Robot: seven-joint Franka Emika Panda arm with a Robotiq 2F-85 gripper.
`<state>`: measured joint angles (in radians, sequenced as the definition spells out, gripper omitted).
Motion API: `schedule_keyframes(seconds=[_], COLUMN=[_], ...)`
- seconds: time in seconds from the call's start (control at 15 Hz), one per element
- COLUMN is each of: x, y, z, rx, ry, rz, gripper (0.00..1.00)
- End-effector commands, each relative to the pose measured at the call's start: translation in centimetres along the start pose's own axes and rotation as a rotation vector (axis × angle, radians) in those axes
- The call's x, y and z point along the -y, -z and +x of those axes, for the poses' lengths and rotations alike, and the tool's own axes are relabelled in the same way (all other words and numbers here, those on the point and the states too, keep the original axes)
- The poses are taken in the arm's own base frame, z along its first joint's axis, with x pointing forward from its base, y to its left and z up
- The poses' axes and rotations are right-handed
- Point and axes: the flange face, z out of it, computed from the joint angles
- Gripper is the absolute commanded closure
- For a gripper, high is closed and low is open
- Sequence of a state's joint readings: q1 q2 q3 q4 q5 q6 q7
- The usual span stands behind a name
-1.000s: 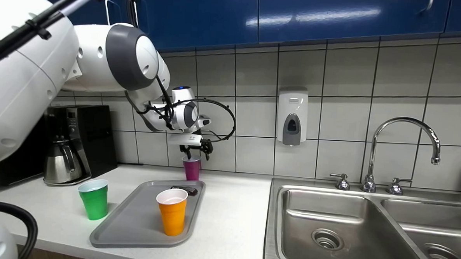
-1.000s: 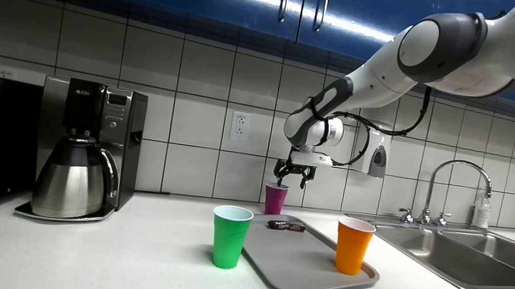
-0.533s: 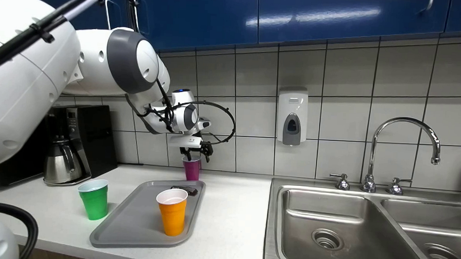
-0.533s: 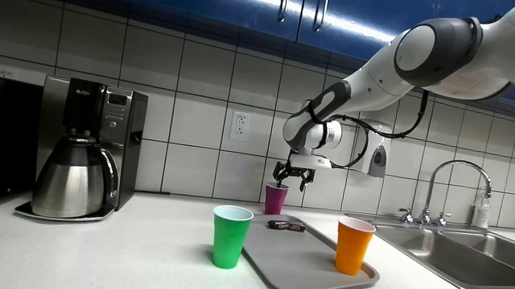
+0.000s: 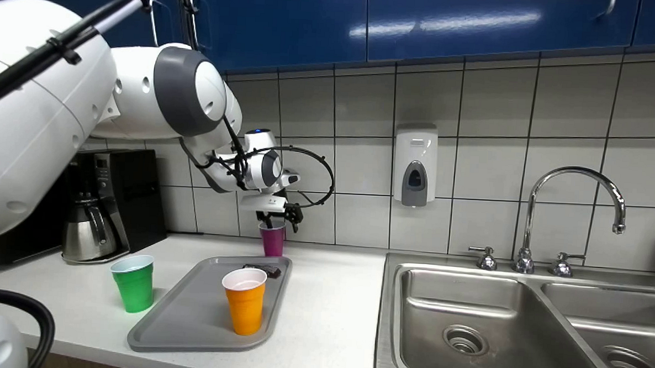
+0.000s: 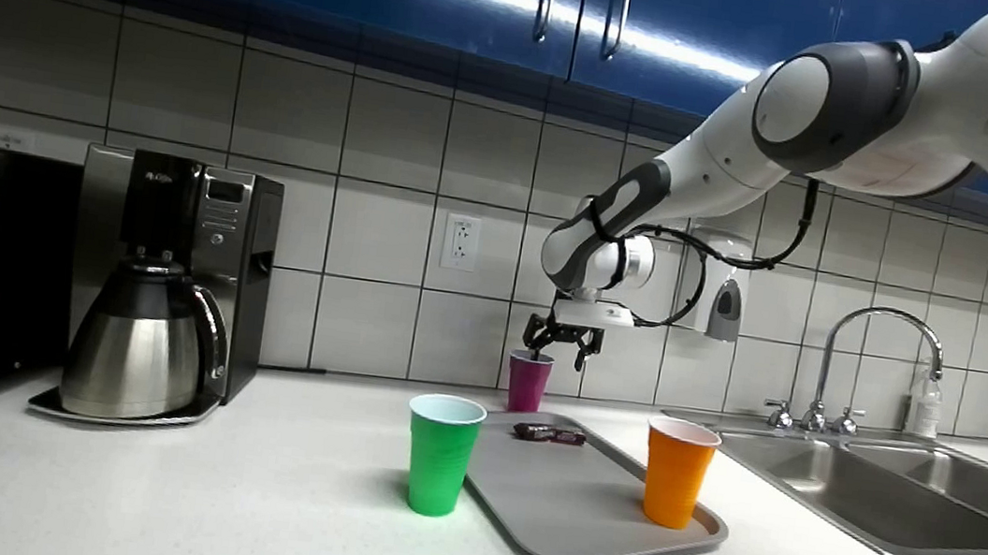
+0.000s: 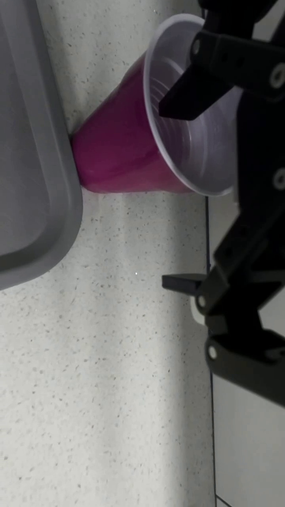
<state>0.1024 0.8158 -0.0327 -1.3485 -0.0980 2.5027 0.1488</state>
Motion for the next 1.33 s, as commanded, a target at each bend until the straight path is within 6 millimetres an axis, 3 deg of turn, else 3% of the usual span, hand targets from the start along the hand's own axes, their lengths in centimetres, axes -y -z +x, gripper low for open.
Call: schedule_keyframes(seconds=[0.0, 0.67, 0.73, 0.87, 1.27], x=[0.21, 0.12, 0.10, 0.08, 0.05], y=[0.30, 0.50, 0.53, 0.54, 0.62], z=[0.78, 0.89, 0.90, 0.93, 1.05], rx=[0.020, 0.065, 0.067, 0.064, 0.059], ry=[-0.031, -0.047, -0.050, -0.051, -0.056], rz=[-0.010, -0.011, -0.010, -0.011, -0.009], gripper=[0.00, 0.00, 0.25, 0.32, 0.80])
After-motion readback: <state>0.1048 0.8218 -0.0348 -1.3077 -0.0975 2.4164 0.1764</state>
